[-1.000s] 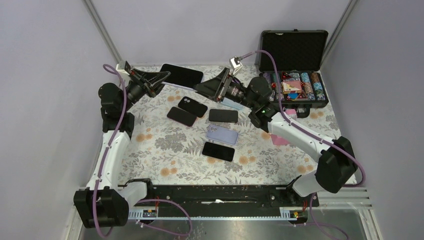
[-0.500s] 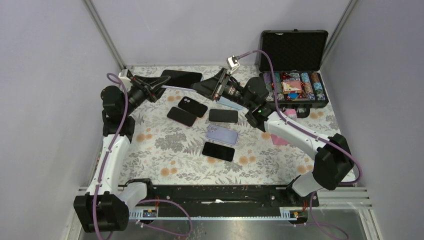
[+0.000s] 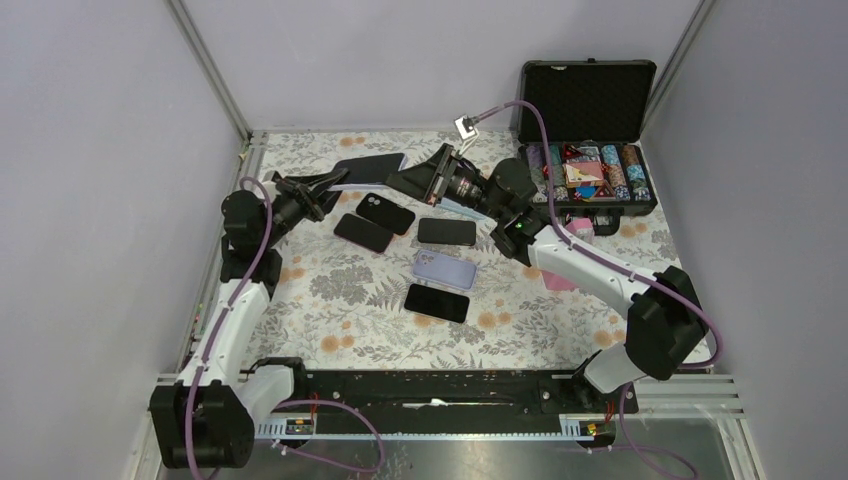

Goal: Take the phone out of the phone case
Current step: Remove the phone case from the phone.

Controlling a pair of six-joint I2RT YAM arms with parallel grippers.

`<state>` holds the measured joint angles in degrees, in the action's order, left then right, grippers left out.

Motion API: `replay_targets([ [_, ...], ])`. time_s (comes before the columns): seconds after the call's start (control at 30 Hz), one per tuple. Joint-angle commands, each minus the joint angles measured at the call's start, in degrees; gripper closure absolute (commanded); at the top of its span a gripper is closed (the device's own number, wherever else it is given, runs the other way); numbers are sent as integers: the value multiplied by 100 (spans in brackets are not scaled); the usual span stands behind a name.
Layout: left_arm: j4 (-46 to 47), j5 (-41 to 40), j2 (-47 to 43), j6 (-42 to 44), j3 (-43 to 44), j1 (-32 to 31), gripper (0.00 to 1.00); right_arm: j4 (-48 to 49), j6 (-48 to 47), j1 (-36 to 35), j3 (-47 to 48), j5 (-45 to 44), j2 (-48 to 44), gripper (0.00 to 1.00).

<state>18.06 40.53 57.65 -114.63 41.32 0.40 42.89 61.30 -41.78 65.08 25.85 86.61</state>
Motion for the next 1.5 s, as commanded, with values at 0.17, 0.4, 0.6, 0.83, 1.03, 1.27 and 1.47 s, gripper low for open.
replay_targets([
  [0.17,28,91,-193,-522,-30,-469,100,1346,-620,-92,728,909,-140,77],
  [0.4,221,22,-43,-595,107,-1070,100,1494,-425,-85,1206,1262,163,82],
  [0.6,409,-24,-24,-646,147,-1218,100,1318,-520,-77,1218,1299,123,83],
  [0.83,628,29,220,-623,440,-1629,100,1333,-376,-85,1517,1447,286,74],
  [1.03,698,-41,159,-639,287,-1643,100,1208,-183,-30,1508,1350,326,72],
  [1.27,786,92,235,-582,429,-1657,100,1748,332,36,1564,1372,555,65],
  [1.47,746,129,192,-523,303,-1661,100,1633,460,78,1642,1429,610,52],
])
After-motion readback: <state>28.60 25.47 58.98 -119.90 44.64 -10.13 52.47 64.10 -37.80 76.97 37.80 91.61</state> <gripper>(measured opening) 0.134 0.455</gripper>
